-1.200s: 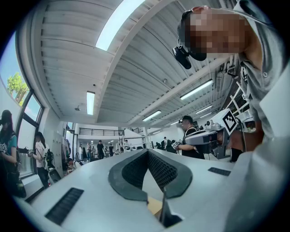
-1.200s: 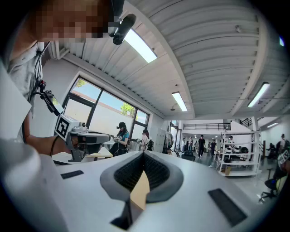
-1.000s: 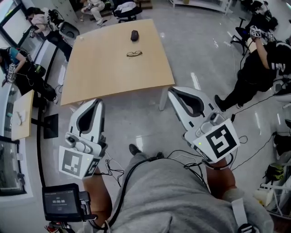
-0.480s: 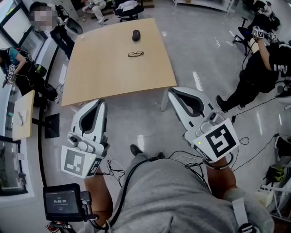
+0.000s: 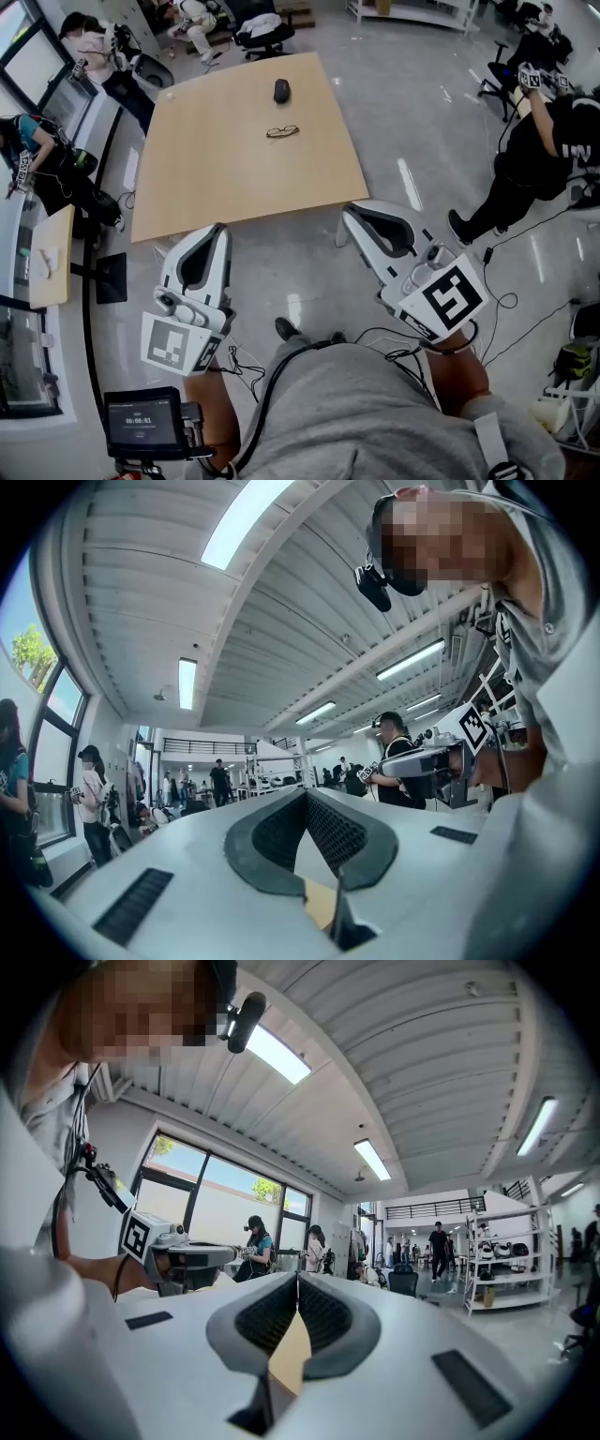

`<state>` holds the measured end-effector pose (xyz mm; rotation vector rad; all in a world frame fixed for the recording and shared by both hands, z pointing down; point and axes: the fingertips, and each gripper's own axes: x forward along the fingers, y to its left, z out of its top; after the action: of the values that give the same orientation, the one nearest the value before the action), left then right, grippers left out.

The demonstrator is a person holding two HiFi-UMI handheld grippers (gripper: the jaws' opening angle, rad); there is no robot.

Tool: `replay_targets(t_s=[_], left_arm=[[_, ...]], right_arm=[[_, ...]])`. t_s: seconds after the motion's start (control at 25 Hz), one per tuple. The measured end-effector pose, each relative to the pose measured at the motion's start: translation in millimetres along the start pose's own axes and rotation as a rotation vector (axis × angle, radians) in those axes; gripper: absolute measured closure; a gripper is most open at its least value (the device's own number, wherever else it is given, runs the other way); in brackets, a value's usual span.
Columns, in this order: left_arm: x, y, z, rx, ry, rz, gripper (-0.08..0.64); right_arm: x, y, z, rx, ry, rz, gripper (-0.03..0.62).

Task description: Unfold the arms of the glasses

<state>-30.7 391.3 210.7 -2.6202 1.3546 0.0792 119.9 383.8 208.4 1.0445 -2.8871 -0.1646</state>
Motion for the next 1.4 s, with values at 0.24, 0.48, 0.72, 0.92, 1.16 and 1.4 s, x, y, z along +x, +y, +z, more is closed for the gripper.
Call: replay_targets(t_s=[0.24, 0.48, 0.72, 0.92, 1.16, 1.4], left_arm=[[26.2, 60.1, -2.6, 0.031, -0.024, 0.004, 0.555], [55.0, 102.5, 6.3, 0.043, -0.038, -0.027, 0.555], [64.6, 144.2, -5.3, 0.046, -0.056, -0.033, 0.554], [76.2, 171.2, -20.1, 0.005, -0.059, -0.055, 0.555], [92.5, 209.3, -36.8, 0.000, -0.056, -0.091, 0.555], [139.8, 230.5, -46.2, -0.016, -0.081, -0.094, 0.555]], right_arm=[[51.4, -16.6, 5.2, -0.021, -0.016, -0.010, 0.584], [97.0, -33.6, 22.6, -0.050, -0.011, -0.030, 0.584], [135.7, -47.0, 25.9, -0.071, -0.024, -0.070, 0.584], [164.7, -62.5, 25.8, -0.075, -0.012, -0.113, 0.584], [211.9, -69.7, 19.8, -0.081, 0.004, -0.126, 0.584], [241.4, -118.1, 16.6, -0.090, -0.013, -0.138, 0.584]])
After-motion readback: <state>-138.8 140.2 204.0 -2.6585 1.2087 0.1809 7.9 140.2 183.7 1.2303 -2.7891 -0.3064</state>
